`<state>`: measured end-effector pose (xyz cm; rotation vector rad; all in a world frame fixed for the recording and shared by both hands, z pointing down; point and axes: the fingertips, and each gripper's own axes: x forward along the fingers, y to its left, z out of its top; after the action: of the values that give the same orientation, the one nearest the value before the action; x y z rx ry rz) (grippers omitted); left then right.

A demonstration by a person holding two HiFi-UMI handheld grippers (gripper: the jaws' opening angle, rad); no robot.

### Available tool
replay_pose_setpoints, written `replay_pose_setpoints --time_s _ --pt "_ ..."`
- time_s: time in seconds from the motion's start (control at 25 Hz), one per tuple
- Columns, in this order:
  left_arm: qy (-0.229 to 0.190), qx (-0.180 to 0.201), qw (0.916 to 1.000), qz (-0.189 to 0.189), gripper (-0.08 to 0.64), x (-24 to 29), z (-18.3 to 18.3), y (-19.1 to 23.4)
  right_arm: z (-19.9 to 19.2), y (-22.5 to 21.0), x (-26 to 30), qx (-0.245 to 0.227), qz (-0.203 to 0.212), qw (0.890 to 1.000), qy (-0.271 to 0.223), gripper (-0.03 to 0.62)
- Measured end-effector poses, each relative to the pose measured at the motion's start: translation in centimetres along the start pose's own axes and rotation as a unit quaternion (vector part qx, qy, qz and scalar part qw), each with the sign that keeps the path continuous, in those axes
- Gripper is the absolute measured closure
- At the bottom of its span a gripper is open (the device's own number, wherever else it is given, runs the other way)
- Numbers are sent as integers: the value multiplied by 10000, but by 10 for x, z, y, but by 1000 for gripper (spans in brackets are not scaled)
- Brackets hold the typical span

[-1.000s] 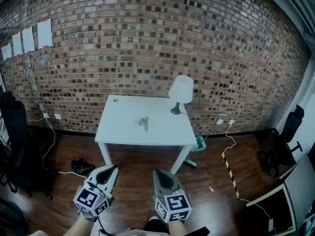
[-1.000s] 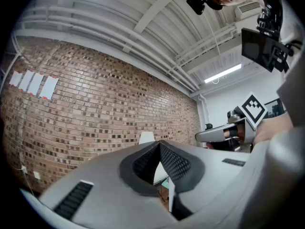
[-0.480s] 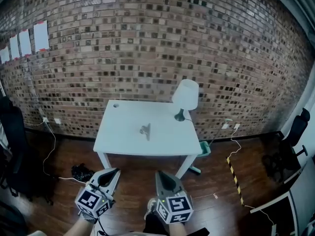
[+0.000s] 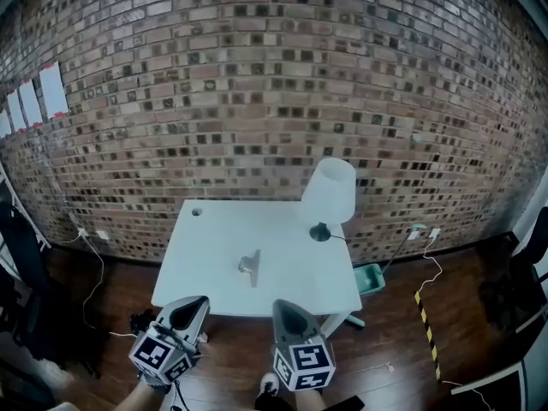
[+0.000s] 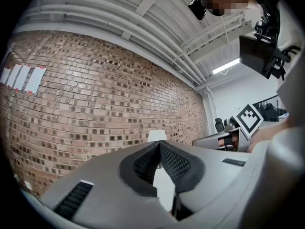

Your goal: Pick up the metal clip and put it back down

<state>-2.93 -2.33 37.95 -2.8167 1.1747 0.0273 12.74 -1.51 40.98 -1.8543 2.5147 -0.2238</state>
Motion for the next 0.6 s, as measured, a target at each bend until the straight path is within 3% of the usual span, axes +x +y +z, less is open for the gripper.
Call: replay_pose_setpoints --time_s 0.32,0.6 --pt "-45 234 9996 151 563 100 9 26 2 -81 69 201 -3 9996 208 609" --pt "119 217 9996 136 563 132 -9 48 -4 -95 110 80 67 9992 376 609"
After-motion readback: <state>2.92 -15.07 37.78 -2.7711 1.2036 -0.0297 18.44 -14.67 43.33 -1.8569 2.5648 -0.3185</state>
